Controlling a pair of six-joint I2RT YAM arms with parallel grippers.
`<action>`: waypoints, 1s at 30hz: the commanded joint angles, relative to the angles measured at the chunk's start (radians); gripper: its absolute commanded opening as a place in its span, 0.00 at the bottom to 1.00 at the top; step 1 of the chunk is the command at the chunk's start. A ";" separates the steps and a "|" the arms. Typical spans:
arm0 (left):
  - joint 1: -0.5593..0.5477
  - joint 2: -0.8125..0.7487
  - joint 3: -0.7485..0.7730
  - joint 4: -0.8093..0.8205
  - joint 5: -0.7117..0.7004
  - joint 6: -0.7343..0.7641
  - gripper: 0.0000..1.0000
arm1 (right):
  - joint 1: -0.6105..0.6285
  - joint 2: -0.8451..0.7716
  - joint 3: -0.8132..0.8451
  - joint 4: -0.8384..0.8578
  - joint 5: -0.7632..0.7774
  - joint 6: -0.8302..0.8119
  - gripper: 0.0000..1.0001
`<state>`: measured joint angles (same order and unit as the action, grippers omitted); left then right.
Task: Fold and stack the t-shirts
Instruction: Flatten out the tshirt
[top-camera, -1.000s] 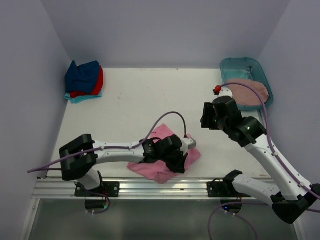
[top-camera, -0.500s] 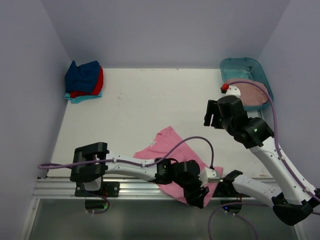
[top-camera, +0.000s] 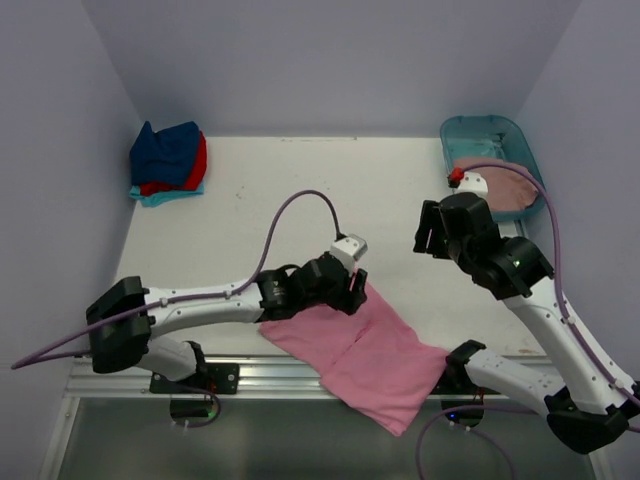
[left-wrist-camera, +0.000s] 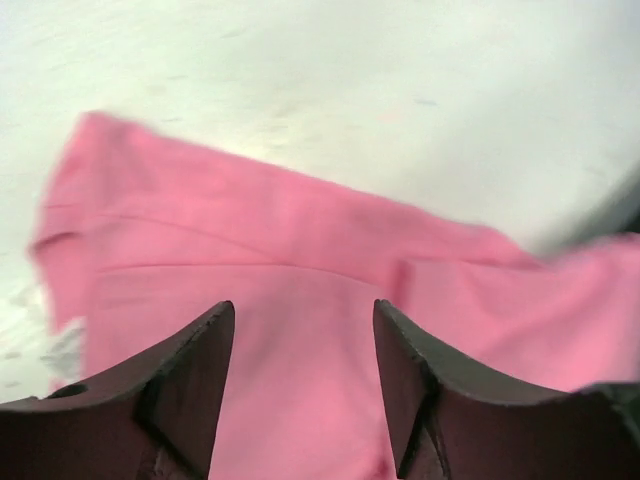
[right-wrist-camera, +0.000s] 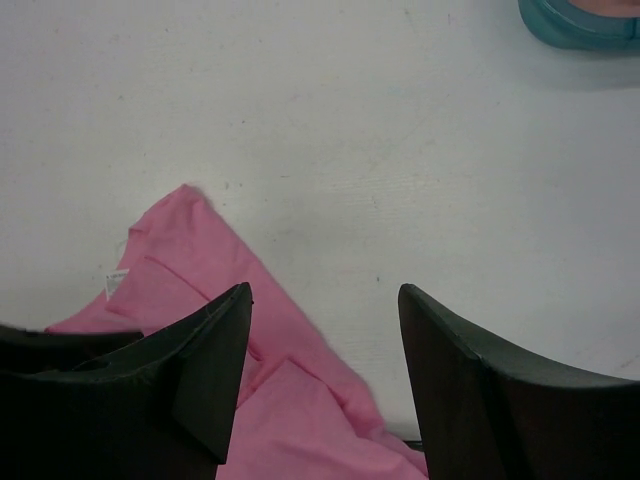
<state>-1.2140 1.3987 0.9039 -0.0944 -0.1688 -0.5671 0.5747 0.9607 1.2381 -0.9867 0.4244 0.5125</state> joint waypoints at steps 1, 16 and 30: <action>0.119 0.126 -0.011 -0.116 -0.127 -0.001 0.60 | 0.001 -0.028 0.040 -0.003 0.007 0.023 0.63; 0.246 0.506 0.187 -0.153 -0.166 -0.011 0.26 | -0.001 -0.096 0.011 -0.044 0.024 0.015 0.54; 0.547 0.516 0.182 -0.110 -0.117 -0.100 0.00 | -0.001 -0.060 -0.028 0.000 0.033 -0.005 0.53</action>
<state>-0.7784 1.8854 1.1069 -0.1219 -0.2447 -0.6540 0.5751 0.8787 1.2266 -1.0195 0.4294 0.5171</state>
